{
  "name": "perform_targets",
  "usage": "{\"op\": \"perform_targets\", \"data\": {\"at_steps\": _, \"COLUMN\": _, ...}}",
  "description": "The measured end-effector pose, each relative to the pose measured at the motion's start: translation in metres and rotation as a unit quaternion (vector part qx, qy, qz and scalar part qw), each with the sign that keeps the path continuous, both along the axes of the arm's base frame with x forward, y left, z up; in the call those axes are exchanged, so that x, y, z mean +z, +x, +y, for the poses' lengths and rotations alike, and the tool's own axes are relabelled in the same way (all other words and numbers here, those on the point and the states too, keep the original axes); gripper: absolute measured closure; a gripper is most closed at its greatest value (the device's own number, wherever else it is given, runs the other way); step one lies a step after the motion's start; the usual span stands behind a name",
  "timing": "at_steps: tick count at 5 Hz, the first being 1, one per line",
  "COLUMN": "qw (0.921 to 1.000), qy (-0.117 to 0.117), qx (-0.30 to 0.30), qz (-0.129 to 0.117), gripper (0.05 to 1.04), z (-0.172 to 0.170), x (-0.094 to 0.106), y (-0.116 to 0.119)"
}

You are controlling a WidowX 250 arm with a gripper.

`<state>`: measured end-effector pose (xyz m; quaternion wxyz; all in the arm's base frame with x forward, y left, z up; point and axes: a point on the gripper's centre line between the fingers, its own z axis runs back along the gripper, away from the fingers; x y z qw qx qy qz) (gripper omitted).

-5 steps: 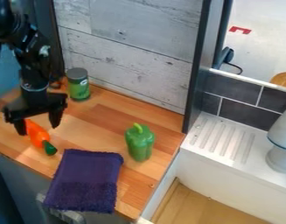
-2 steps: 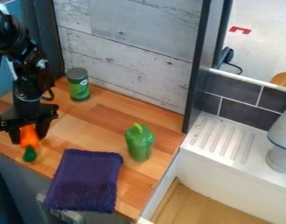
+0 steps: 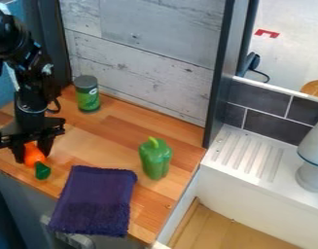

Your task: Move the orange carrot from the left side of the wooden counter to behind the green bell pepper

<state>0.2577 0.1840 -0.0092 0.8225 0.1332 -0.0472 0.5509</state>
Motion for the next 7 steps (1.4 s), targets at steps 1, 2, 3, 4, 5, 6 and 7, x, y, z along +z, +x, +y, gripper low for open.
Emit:
{"op": "perform_targets", "data": {"at_steps": 1, "qw": 0.9990, "qy": -0.012, "qx": 0.012, "qz": -0.041, "gripper": 0.502, "z": -0.008, "x": 0.032, "y": 0.013}}
{"op": "perform_targets", "data": {"at_steps": 2, "qw": 0.9963, "qy": -0.038, "qx": -0.005, "qz": -0.076, "gripper": 0.502, "z": -0.034, "x": 0.064, "y": 0.041}}
{"op": "perform_targets", "data": {"at_steps": 3, "qw": 0.9917, "qy": -0.075, "qx": -0.026, "qz": -0.102, "gripper": 0.502, "z": -0.064, "x": 0.082, "y": 0.067}}
{"op": "perform_targets", "data": {"at_steps": 4, "qw": 0.9884, "qy": -0.096, "qx": -0.042, "qz": -0.109, "gripper": 0.502, "z": -0.092, "x": 0.080, "y": 0.088}}
{"op": "perform_targets", "data": {"at_steps": 5, "qw": 0.9888, "qy": -0.086, "qx": -0.064, "qz": -0.103, "gripper": 0.502, "z": -0.106, "x": 0.073, "y": 0.111}}
{"op": "perform_targets", "data": {"at_steps": 6, "qw": 0.9897, "qy": -0.069, "qx": -0.084, "qz": -0.093, "gripper": 0.502, "z": -0.116, "x": 0.062, "y": 0.136}}
{"op": "perform_targets", "data": {"at_steps": 7, "qw": 0.9955, "qy": -0.036, "qx": -0.035, "qz": -0.080, "gripper": 0.502, "z": -0.108, "x": 0.051, "y": 0.150}}
